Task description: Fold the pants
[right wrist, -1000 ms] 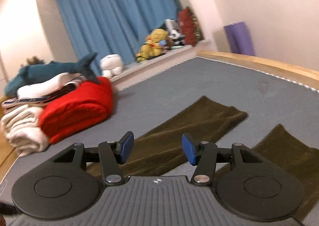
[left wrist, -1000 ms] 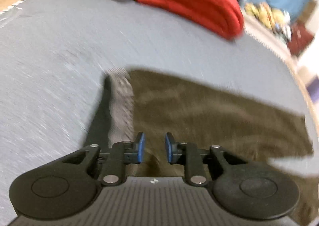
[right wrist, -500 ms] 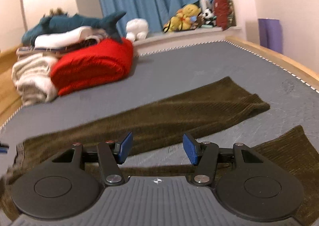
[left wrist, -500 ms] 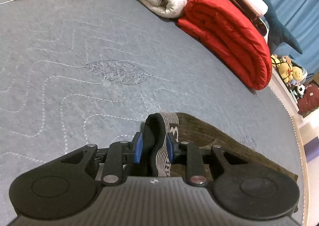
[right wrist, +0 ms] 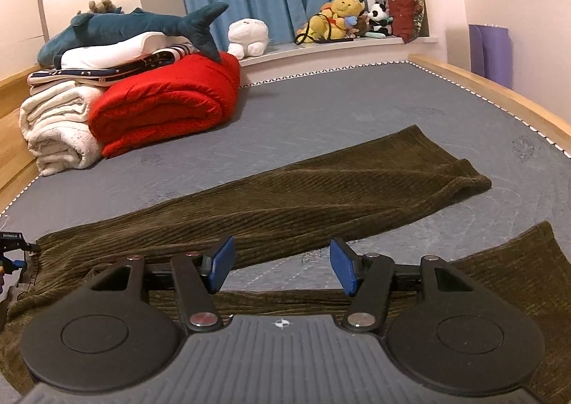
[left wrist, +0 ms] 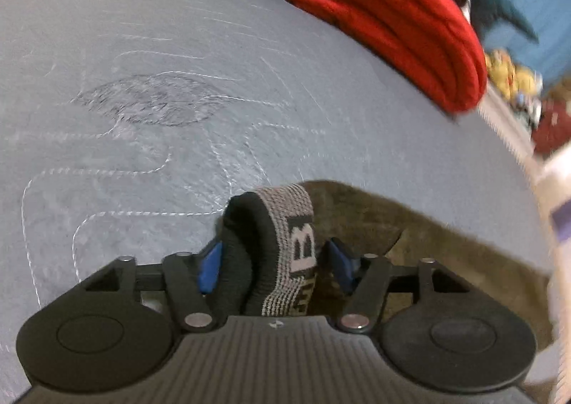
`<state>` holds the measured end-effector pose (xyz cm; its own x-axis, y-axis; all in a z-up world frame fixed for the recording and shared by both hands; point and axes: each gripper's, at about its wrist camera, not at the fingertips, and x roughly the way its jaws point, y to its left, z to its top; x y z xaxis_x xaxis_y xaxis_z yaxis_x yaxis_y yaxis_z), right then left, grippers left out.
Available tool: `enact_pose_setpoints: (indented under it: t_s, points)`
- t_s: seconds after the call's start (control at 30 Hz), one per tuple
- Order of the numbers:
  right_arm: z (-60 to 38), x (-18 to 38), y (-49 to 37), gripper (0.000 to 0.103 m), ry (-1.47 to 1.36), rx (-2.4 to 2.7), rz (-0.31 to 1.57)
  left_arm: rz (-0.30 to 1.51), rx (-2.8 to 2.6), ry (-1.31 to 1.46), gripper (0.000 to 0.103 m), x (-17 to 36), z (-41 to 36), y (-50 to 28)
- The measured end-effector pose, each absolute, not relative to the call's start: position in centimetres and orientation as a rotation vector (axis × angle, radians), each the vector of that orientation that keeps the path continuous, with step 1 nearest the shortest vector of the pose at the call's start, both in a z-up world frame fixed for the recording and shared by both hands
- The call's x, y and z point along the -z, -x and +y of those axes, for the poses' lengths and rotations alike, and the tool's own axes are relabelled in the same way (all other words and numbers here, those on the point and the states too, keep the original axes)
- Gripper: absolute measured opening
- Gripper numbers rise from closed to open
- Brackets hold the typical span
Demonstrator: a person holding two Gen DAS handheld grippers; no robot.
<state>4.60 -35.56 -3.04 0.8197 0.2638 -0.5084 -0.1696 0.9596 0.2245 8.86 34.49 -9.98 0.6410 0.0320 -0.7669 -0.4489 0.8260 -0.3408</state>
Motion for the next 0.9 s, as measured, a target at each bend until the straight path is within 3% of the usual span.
enact_pose_setpoints:
  t_s: [0.03, 0.1, 0.17, 0.27, 0.4, 0.47, 0.57, 0.63, 0.7, 0.8, 0.9]
  points:
    - [-35.6, 3.1, -4.6, 0.061, -0.173, -0.229, 0.567, 0.848, -0.288, 0.488, 0.038, 9.9, 34.1, -9.2]
    - [-35.6, 3.2, -4.7, 0.061, -0.177, -0.224, 0.571, 0.785, -0.316, 0.469, 0.03, 9.0, 34.6, -8.9]
    - [-35.6, 3.2, -4.8, 0.061, -0.181, -0.22, 0.577, 0.66, -0.389, 0.526, 0.03, 7.1, 35.7, -8.2]
    - [-35.5, 3.1, -5.0, 0.061, -0.19, -0.214, 0.582, 0.704, -0.418, 0.498, 0.031, 7.5, 35.5, -8.9]
    - [-35.3, 2.9, -5.0, 0.061, -0.195, -0.218, 0.583, 0.791, -0.485, 0.518, 0.058, 9.1, 36.0, -8.4]
    - [-35.3, 2.8, -5.0, 0.061, -0.188, -0.214, 0.582, 0.754, -0.473, 0.498, 0.059, 7.3, 35.6, -7.5]
    - [-35.2, 2.6, -4.9, 0.061, -0.201, -0.211, 0.582, 0.733, -0.456, 0.455, 0.058, 4.9, 34.5, -5.3]
    - [-35.1, 2.5, -4.9, 0.061, -0.209, -0.212, 0.58, 0.756, -0.396, 0.461, 0.047, 4.0, 33.9, -4.6]
    - [-34.9, 2.3, -4.8, 0.062, -0.218, -0.217, 0.578, 0.823, -0.301, 0.428, 0.043, 3.9, 32.5, -4.1]
    - [-34.5, 2.3, -4.7, 0.062, -0.228, -0.223, 0.577, 0.915, -0.135, 0.286, 0.033, 5.0, 29.4, -3.2]
    - [-34.1, 2.3, -4.7, 0.063, -0.242, -0.23, 0.584, 1.073, -0.157, 0.165, 0.032, 8.3, 28.2, -2.7]
